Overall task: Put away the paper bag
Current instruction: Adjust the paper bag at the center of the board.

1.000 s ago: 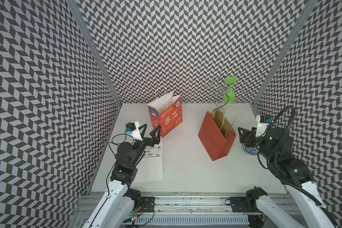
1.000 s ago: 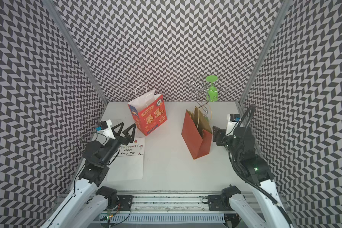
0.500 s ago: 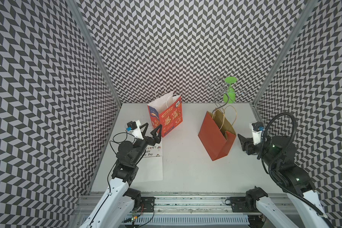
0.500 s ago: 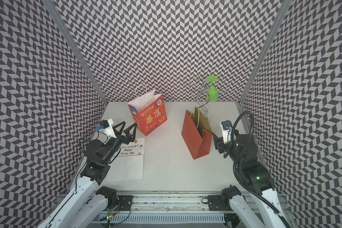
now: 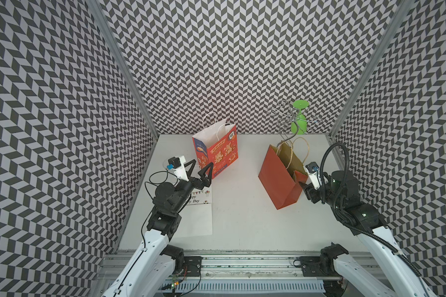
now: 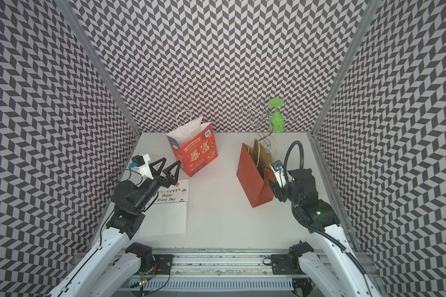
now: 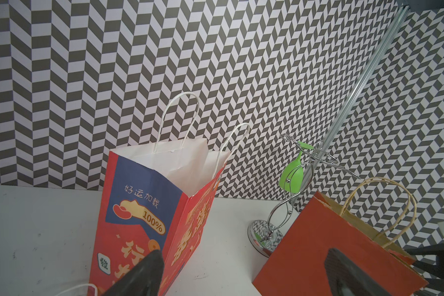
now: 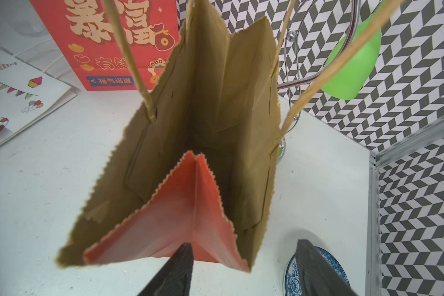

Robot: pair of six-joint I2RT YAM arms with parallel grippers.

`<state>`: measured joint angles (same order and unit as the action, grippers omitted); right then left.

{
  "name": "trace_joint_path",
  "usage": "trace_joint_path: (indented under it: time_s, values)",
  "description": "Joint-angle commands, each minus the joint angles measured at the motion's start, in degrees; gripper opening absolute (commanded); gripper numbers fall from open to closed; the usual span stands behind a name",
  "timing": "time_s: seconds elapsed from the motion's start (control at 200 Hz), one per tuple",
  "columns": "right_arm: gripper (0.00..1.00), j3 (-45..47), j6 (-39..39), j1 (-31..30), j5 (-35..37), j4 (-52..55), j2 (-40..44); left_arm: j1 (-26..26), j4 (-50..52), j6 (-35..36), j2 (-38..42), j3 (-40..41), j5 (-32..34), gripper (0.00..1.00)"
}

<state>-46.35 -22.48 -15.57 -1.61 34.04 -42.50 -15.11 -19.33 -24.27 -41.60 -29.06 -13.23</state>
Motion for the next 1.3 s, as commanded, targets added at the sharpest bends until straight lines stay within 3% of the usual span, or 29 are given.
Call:
trace_joint_path:
  time_s: [0.0,0.02,0.03,0.055,0.295,0.451,0.671,0.886,1.057,1.297]
  values:
    - [0.64,1.96,-1.37,0.19,-1.2,-6.83,1.66,0.04,-1.77,0.19,0.6,-1.7,-1.09,1.0]
    - [0.64,2.23,-1.37,0.14,-1.29,-7.21,1.76,0.08,-1.76,0.19,0.76,-1.65,-1.08,1.0]
    - [0.51,2.36,-2.92,0.18,-4.76,-7.43,1.79,0.08,-1.65,0.19,0.79,-1.6,-1.07,1.0]
    - [0.46,2.69,-4.54,0.13,-5.98,-7.94,1.91,0.09,-1.63,0.19,0.9,-1.58,-1.08,1.0]
    - [0.34,3.89,-6.02,0.16,-7.23,-9.92,1.46,0.08,-1.58,0.19,1.35,-1.47,-0.89,1.0]
    - [0.19,4.72,-7.27,0.17,-9.13,-10.93,1.9,0.08,-1.06,0.45,1.18,-2.1,-1.21,1.0]
    - [0.06,4.82,-8.26,0.19,-11.5,-10.84,1.91,0.08,-1.41,0.19,1.15,-1.71,-1.57,1.0]
    - [0.0,4.21,-11.57,0.17,-15.8,-9.07,3.64,0.08,0.09,1.33,2.71,-1.44,-1.73,1.0]
    - [0.0,2.44,-13.22,0.15,-26.19,-8.77,4.38,0.08,0.41,3.1,5.16,0.05,-1.92,1.0]
    - [0.0,-0.76,-18.4,0.09,-34.52,-6.53,-0.77,0.09,5.1,6.42,6.98,-0.25,-2.15,1.0]
